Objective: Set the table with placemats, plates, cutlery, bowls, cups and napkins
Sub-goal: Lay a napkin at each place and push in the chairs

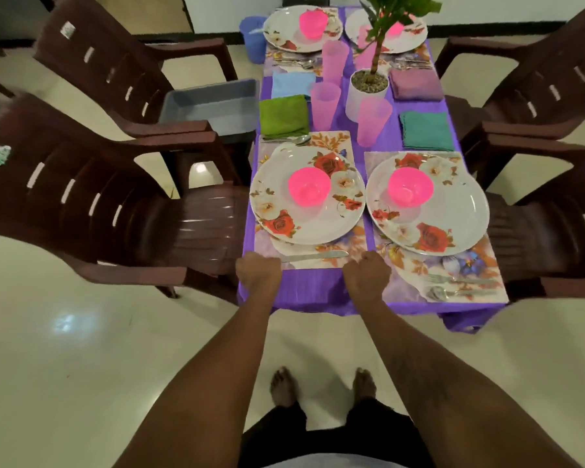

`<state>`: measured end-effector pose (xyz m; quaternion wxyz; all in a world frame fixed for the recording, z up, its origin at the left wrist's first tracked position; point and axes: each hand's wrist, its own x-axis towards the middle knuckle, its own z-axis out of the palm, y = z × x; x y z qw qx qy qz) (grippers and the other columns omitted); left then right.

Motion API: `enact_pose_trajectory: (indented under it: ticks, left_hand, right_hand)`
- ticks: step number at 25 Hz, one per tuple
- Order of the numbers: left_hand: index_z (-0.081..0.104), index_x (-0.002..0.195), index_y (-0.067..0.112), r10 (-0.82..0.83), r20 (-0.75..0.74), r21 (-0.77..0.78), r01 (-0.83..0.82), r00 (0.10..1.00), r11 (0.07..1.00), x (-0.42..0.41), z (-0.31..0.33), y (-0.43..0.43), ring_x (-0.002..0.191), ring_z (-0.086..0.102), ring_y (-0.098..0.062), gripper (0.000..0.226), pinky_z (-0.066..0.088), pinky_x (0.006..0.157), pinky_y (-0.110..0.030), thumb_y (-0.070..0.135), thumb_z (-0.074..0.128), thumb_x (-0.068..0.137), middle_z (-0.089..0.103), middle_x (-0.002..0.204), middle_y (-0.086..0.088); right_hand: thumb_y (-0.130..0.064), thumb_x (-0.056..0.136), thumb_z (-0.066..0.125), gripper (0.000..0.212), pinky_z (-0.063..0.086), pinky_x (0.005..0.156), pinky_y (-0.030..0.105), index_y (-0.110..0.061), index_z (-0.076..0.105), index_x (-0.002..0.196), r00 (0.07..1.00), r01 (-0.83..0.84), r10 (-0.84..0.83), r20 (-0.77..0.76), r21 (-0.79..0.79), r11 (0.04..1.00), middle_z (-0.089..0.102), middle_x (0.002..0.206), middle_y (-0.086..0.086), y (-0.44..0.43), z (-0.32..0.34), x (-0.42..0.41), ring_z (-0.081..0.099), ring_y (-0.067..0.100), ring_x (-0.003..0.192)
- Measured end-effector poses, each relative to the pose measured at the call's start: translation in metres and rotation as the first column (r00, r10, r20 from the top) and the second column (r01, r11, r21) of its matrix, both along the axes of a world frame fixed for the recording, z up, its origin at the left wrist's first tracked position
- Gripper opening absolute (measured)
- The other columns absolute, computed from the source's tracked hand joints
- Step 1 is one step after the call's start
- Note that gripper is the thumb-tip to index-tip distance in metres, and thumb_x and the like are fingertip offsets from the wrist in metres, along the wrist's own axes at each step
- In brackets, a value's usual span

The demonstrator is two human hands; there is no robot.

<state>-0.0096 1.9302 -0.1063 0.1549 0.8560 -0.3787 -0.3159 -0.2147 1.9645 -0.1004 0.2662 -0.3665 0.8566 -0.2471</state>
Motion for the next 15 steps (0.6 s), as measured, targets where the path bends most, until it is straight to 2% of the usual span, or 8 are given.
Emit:
enact_pose_trajectory:
  ticks: [3,5,8,10,15]
  left_hand:
    - [0.062,0.123,0.002,0.061,-0.067,0.074,-0.056,0.996,0.996,-0.003,-0.003,-0.008,0.111,0.064,-0.035,0.049,0.058,0.091,-0.042,0.034,0.067,0.086,0.061,0.127,-0.017]
    - [0.059,0.128,0.003,0.105,-0.076,0.093,-0.097,0.992,0.991,-0.005,-0.001,-0.011,0.115,0.061,-0.035,0.052,0.057,0.094,-0.044,0.034,0.066,0.088,0.058,0.132,-0.018]
    - [0.056,0.133,0.003,0.180,-0.125,0.125,-0.165,0.976,0.978,-0.002,0.005,-0.014,0.118,0.061,-0.036,0.053,0.058,0.093,-0.046,0.032,0.068,0.089,0.058,0.134,-0.018]
    - [0.058,0.131,0.004,0.257,-0.184,0.140,-0.233,0.949,0.962,0.004,0.006,-0.019,0.115,0.064,-0.036,0.053,0.059,0.091,-0.046,0.032,0.070,0.088,0.061,0.132,-0.018]
    - [0.058,0.127,0.008,0.301,-0.278,0.144,-0.271,0.912,0.952,0.006,0.007,-0.025,0.102,0.066,-0.029,0.048,0.061,0.082,-0.040,0.038,0.067,0.091,0.064,0.119,-0.011]
  right_hand:
    - [-0.020,0.087,0.070,0.046,0.049,0.092,0.035,0.000,0.061,0.126,0.970,0.224,-0.228,0.085,0.051,0.973,0.068,0.123,0.016,-0.002,-0.003,0.005,0.064,0.036,0.114]
    - [-0.027,0.084,0.074,0.051,0.056,0.094,0.042,-0.002,0.060,0.126,0.943,0.295,-0.306,0.131,0.095,0.951,0.068,0.122,0.015,-0.010,-0.002,0.004,0.065,0.035,0.112]
    - [-0.032,0.083,0.076,0.052,0.057,0.089,0.040,-0.003,0.062,0.124,0.953,0.266,-0.282,0.110,0.143,0.953,0.067,0.120,0.014,-0.013,-0.006,0.006,0.066,0.033,0.109]
    - [-0.032,0.083,0.077,0.055,0.055,0.086,0.038,-0.003,0.059,0.126,0.951,0.264,-0.283,0.123,0.150,0.953,0.064,0.122,0.014,-0.014,-0.006,0.005,0.064,0.032,0.109]
    - [-0.034,0.085,0.077,0.054,0.050,0.078,0.034,-0.005,0.057,0.126,0.956,0.255,-0.277,0.099,0.192,0.948,0.063,0.121,0.014,-0.019,-0.005,0.005,0.064,0.030,0.106]
